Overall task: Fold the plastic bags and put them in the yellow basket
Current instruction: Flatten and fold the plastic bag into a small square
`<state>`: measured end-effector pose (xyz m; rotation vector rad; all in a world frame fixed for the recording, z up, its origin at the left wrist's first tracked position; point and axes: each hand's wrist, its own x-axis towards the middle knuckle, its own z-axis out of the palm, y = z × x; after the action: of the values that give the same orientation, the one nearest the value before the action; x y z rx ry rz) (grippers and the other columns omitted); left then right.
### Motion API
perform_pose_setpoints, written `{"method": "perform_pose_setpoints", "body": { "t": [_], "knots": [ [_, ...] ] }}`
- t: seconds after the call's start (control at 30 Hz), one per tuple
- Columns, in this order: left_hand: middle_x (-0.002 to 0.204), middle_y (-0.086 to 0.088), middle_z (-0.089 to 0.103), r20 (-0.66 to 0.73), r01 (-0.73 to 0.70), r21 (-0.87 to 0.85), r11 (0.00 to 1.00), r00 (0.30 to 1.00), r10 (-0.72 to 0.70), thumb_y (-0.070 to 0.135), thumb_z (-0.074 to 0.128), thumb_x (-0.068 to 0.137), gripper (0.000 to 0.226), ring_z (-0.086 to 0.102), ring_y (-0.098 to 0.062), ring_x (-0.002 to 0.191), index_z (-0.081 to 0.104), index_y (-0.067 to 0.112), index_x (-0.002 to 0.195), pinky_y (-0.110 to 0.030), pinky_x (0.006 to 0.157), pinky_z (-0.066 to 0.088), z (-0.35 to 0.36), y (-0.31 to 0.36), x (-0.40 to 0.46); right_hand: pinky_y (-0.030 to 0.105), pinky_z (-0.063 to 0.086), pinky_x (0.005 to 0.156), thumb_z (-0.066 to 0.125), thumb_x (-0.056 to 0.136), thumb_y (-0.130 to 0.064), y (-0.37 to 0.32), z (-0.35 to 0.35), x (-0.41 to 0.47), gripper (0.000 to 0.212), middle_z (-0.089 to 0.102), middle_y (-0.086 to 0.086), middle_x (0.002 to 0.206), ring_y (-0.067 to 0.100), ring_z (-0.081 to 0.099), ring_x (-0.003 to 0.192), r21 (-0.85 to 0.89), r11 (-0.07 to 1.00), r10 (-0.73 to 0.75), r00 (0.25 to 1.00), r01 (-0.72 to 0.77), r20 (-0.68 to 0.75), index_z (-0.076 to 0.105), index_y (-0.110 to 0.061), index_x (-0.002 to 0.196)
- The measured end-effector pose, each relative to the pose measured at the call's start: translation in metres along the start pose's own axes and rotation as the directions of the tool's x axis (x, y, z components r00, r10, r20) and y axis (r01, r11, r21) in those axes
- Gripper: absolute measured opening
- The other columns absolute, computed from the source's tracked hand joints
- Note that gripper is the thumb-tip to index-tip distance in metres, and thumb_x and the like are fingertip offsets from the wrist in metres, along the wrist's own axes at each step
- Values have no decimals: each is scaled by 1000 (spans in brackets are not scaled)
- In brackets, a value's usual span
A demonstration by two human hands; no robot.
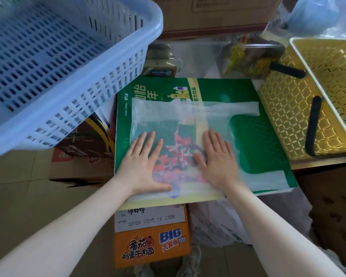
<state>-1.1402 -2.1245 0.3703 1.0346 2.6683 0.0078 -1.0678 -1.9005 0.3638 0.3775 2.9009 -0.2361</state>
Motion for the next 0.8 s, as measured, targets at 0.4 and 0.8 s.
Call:
{"method": "perform_pose_setpoints", "body": {
  "t": [0.4, 0.8],
  "knots": [
    [155, -12, 10, -278, 106, -80, 991, 953, -125, 36, 24, 99, 57, 6, -25, 143, 15, 6, 146, -35, 113, -5, -36, 2, 76, 32, -7, 115, 10, 97, -45, -45, -32, 69, 61, -1, 5, 158, 20, -4, 146, -17, 952, -305, 948, 304, -89, 7, -13, 150],
    [151, -19, -21, -114, 284, 10, 959, 953, -281, 74, 10, 81, 85, -19, -31, 140, -17, 24, 145, -38, 113, -12, -15, -16, 80, 36, -5, 116, 16, 97, -53, 31, -17, 108, 63, -7, 0, 158, 16, -8, 145, -20, 997, -80, 997, 81, 22, -3, -25, 150]
  ]
}}
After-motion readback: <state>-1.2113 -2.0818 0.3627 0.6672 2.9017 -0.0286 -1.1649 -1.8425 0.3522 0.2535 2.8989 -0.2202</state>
